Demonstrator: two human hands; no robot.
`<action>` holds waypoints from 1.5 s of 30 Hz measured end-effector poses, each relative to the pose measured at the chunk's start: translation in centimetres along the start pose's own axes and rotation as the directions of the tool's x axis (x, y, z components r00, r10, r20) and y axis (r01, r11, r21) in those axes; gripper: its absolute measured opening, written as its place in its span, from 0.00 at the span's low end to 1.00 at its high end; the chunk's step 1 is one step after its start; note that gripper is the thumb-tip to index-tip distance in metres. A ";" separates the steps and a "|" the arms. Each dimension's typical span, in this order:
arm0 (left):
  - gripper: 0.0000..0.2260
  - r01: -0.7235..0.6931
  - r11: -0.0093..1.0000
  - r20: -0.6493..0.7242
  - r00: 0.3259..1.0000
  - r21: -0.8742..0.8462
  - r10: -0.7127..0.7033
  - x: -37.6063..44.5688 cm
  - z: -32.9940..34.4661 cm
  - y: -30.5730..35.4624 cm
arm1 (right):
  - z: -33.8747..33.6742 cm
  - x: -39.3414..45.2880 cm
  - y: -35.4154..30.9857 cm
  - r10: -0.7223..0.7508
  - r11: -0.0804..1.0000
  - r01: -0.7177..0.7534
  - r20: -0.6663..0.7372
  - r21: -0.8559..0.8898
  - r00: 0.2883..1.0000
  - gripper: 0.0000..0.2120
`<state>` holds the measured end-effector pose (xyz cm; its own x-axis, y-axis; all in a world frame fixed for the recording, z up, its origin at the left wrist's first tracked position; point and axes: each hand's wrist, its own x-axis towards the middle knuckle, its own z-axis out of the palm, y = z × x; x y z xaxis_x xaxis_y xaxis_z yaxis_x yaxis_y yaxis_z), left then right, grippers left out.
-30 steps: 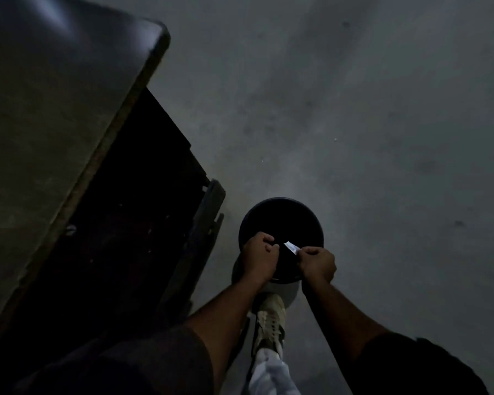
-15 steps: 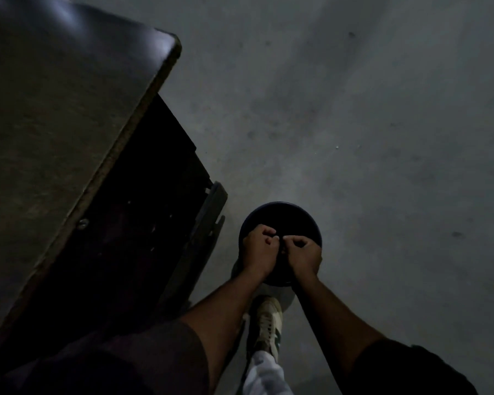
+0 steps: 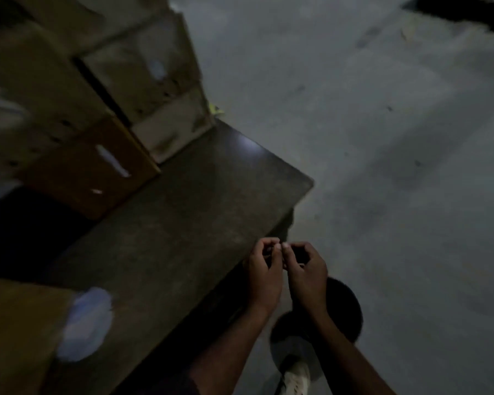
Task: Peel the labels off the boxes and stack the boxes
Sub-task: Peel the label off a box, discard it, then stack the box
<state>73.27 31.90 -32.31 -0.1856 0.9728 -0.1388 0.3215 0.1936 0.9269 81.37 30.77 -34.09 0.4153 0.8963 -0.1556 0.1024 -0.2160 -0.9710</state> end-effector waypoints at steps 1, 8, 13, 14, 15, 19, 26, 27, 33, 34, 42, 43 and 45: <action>0.03 -0.022 1.000 -0.050 0.999 -0.007 0.021 0.1 -2.9 1.4 | 1.5 -0.8 -2.4 -0.047 0.999 0.047 0.054 -0.003 0.997 0.03; 0.06 -0.160 0.986 -0.346 0.924 0.042 0.165 -0.9 -22.2 6.1 | 13.5 -9.1 -15.3 -0.243 0.969 0.214 0.366 0.120 0.898 0.03; 0.07 -0.162 0.985 -0.496 0.851 0.066 0.173 -4.0 -33.6 4.8 | 20.8 -16.6 -19.8 -0.306 0.949 0.294 0.543 0.111 0.782 0.09; 0.07 -0.152 0.985 -0.516 0.838 0.085 0.174 -4.7 -35.8 4.5 | 22.1 -18.0 -20.5 -0.310 0.946 0.305 0.572 0.108 0.760 0.09; 0.07 -0.141 0.984 -0.537 0.825 0.105 0.175 -5.3 -37.6 4.2 | 23.2 -19.1 -21.0 -0.318 0.941 0.322 0.587 0.102 0.745 0.10; 0.07 -0.092 0.991 -0.659 0.740 0.097 0.133 -7.8 -45.6 1.9 | 28.2 -22.5 -22.3 -0.319 0.919 0.394 0.655 0.036 0.685 0.12; 0.22 0.214 0.971 -0.833 0.553 0.106 -0.031 -10.2 -56.0 -7.5 | 37.0 -23.3 -22.7 -0.324 0.713 0.658 0.717 -0.243 0.617 0.24; 0.25 0.271 0.958 -0.851 0.522 0.098 -0.060 -10.5 -56.6 -8.5 | 37.8 -23.1 -22.4 -0.279 0.679 0.670 0.739 -0.300 0.614 0.26; 0.36 0.313 0.939 -0.901 0.353 -0.141 -0.253 -10.8 -57.2 -10.0 | 38.7 -22.8 -20.5 -0.189 0.703 0.621 0.751 -0.347 0.633 0.28; 0.35 0.307 0.939 -0.896 0.356 -0.157 -0.266 -10.7 -57.1 -9.7 | 38.5 -22.8 -20.5 -0.202 0.704 0.620 0.739 -0.347 0.643 0.28; 0.31 0.217 0.970 -0.656 0.718 -0.108 -0.233 -1.6 -60.8 -7.7 | 36.4 -19.2 -20.1 -0.254 0.778 0.552 0.653 -0.300 0.713 0.32; 0.31 0.216 0.972 -0.624 0.749 -0.092 -0.226 -0.5 -61.0 -7.4 | 36.3 -18.6 -20.1 -0.271 0.779 0.557 0.645 -0.288 0.714 0.30; 0.32 0.214 0.971 -0.603 0.763 -0.103 -0.232 0.1 -60.4 -6.4 | 36.4 -17.7 -19.9 -0.305 0.799 0.543 0.604 -0.257 0.736 0.27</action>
<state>15.10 23.08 -17.24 -0.7762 0.6207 -0.1108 0.1771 0.3834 0.9065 39.11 33.24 -18.65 -0.2719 0.9596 0.0725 0.5399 0.2144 -0.8139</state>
